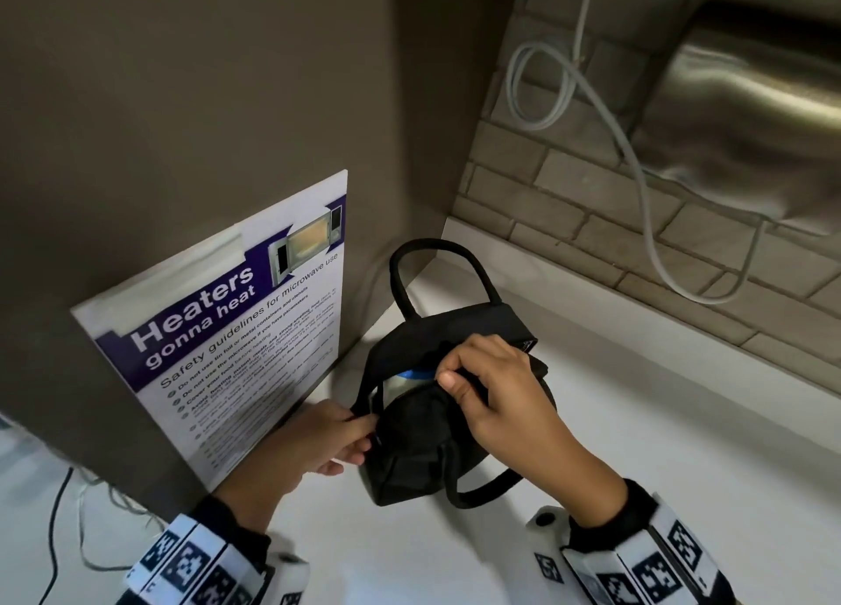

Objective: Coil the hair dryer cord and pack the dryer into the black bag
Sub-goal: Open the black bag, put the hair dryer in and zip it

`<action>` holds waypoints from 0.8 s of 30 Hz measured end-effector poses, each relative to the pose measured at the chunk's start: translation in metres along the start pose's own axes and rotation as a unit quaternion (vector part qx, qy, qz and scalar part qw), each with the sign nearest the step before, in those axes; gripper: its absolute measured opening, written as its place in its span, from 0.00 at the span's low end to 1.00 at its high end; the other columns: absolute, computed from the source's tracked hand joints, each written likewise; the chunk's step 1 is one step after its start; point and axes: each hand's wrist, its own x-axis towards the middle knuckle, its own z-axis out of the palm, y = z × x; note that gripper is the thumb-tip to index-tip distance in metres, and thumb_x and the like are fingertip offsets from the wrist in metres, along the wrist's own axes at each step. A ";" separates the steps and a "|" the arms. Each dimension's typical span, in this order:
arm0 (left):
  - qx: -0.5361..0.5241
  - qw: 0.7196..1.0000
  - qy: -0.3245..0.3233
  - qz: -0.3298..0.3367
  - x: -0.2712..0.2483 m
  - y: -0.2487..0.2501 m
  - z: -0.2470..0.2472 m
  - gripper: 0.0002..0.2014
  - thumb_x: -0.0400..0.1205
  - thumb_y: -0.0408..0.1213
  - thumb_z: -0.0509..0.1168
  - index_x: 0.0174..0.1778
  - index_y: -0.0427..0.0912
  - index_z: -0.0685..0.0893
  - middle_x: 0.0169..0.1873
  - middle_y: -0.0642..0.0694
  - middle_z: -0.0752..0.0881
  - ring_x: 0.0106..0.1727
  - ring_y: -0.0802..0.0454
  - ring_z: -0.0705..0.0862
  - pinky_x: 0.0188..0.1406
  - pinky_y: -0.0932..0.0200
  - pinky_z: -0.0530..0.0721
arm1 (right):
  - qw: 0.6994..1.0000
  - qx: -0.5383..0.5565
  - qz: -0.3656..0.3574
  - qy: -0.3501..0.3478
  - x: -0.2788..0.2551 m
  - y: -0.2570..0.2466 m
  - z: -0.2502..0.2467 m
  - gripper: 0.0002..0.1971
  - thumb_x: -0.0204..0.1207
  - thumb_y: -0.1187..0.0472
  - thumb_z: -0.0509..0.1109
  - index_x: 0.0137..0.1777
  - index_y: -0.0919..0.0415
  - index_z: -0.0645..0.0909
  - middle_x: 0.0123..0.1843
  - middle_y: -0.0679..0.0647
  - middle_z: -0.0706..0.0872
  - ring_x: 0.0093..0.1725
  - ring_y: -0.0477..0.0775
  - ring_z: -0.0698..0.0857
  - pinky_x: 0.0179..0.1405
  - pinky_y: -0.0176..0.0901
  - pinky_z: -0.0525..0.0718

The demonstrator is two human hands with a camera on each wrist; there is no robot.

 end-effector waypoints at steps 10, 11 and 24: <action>-0.054 0.995 -0.088 0.009 -0.003 -0.007 -0.002 0.07 0.83 0.36 0.63 0.42 0.42 0.85 0.31 0.49 0.85 0.35 0.56 0.82 0.29 0.64 0.74 | 0.997 -0.039 0.002 0.060 -0.007 -0.004 0.014 0.10 0.79 0.47 0.60 0.45 0.50 0.78 0.42 0.41 0.76 0.47 0.42 0.74 0.62 0.42 0.68; -0.042 0.995 -0.088 0.009 -0.005 -0.004 -0.003 0.08 0.82 0.34 0.62 0.38 0.43 0.84 0.30 0.50 0.84 0.33 0.58 0.81 0.29 0.65 0.73 | 0.997 -0.052 -0.002 0.065 -0.008 -0.004 0.014 0.10 0.78 0.45 0.61 0.47 0.49 0.79 0.43 0.41 0.76 0.48 0.42 0.73 0.63 0.41 0.67; 0.119 0.941 0.088 0.303 -0.059 0.055 0.013 0.14 0.73 0.47 0.59 0.30 0.40 0.70 0.21 0.51 0.70 0.26 0.54 0.68 0.31 0.54 0.68 | 0.975 -0.118 -0.132 0.131 -0.012 -0.015 0.025 0.09 0.80 0.59 0.67 0.42 0.60 0.87 0.41 0.53 0.83 0.39 0.55 0.79 0.40 0.43 0.78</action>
